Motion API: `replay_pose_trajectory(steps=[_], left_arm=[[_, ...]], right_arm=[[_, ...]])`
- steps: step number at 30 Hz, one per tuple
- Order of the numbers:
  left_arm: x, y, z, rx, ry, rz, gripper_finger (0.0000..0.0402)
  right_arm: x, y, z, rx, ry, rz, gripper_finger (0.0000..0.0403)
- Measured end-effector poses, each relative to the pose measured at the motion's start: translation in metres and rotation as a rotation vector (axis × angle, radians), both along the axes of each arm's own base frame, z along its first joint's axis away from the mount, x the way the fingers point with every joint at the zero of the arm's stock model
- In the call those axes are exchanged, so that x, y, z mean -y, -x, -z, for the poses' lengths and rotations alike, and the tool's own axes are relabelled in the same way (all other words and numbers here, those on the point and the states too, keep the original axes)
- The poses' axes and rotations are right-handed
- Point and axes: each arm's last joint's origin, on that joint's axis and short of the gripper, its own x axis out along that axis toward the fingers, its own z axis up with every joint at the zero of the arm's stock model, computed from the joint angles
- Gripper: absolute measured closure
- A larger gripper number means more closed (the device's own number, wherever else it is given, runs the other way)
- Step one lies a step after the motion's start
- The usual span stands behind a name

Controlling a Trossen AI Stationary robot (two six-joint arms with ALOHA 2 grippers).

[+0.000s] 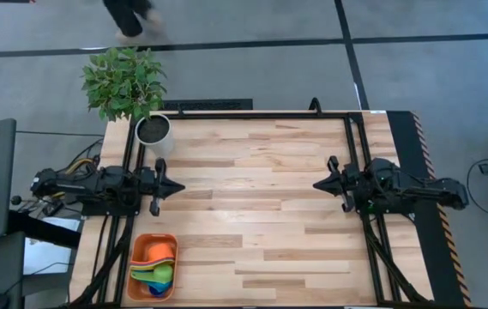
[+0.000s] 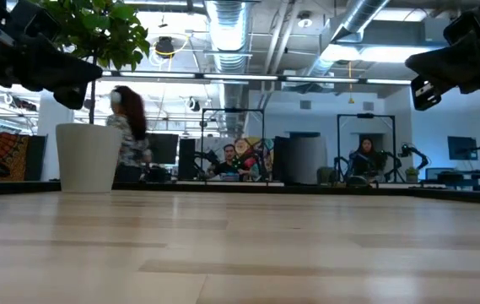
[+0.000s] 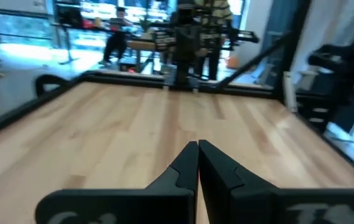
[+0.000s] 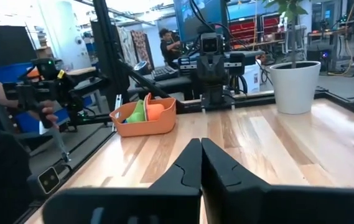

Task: Nest measuring cups in basket
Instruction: Return to Home Position

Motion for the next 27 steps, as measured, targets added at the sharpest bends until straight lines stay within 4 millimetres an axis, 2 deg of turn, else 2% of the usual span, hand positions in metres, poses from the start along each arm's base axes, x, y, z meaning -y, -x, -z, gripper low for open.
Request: replay_pose_trajectory(steps=[6, 11, 18, 27], left_arm=[[0.0057, 0.0004, 0.0013, -0.014, -0.023, 0.047, 0.0401], [0.0052, 0.0003, 0.0032, -0.032, 0.01, 0.032, 0.0401], [0.0056, 0.0003, 0.0032, -0.037, -0.198, 0.034, 0.0401], [0.0056, 0.0003, 0.0032, -0.038, -0.217, 0.033, 0.0401]], right_arm=[[-0.0006, -0.0002, 0.0008, 0.001, 0.057, 0.001, 0.0391], [0.0012, -0.0001, 0.0011, -0.001, 0.06, 0.024, 0.0371], [0.0012, -0.0002, 0.0012, -0.001, 0.06, 0.024, 0.0353], [0.0012, -0.0002, 0.0013, -0.002, 0.06, 0.023, 0.0354]])
